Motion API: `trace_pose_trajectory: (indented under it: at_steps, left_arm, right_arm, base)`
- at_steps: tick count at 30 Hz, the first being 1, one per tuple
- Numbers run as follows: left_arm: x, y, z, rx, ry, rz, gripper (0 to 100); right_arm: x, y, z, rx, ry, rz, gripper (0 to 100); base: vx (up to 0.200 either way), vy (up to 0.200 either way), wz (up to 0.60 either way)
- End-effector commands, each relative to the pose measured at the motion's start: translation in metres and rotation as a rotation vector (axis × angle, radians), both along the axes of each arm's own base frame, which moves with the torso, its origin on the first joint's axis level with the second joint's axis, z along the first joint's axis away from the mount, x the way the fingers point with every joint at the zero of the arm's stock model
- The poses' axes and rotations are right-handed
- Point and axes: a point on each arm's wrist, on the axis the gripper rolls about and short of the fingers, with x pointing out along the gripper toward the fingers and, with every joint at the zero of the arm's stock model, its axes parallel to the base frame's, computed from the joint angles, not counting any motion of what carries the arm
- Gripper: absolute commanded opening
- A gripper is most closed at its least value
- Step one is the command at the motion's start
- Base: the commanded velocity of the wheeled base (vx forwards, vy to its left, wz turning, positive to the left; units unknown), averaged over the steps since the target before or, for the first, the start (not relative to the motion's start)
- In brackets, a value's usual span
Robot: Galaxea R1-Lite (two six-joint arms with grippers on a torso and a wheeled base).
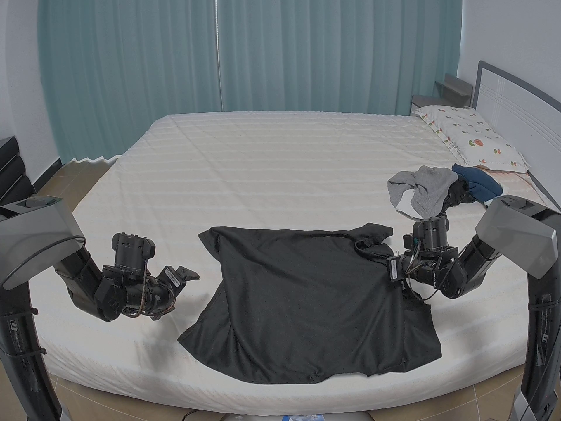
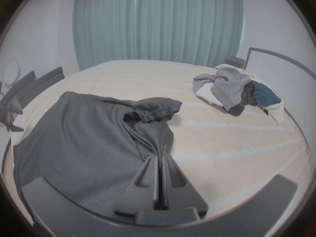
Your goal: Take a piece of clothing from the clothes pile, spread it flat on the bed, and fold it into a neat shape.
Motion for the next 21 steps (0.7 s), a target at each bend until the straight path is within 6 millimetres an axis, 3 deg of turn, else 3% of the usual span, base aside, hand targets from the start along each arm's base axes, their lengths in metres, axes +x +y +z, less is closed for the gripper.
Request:
trace_pose_trajectory:
  at_steps: [1, 14, 15, 21]
  left_arm:
    - [-0.002, -0.002, -0.002, 0.002, 0.007, -0.007, 100]
    - [-0.003, -0.004, -0.003, 0.004, 0.011, -0.014, 100]
    - [-0.003, -0.004, -0.003, 0.004, 0.011, -0.014, 100]
    - [-0.003, -0.004, -0.003, 0.004, 0.011, -0.014, 100]
  right_arm:
    - [0.005, -0.018, 0.009, 0.071, -0.023, -0.050, 0]
    - [0.030, -0.043, 0.006, 0.397, -0.015, -0.128, 0]
    - [0.030, -0.044, 0.004, 0.406, -0.006, -0.122, 100]
    - [0.035, -0.048, -0.005, 0.438, 0.005, -0.135, 100]
  base:
    - [0.000, 0.000, 0.00]
    - [0.000, 0.000, 0.00]
    - [0.000, 0.000, 0.00]
    - [0.000, 0.000, 0.00]
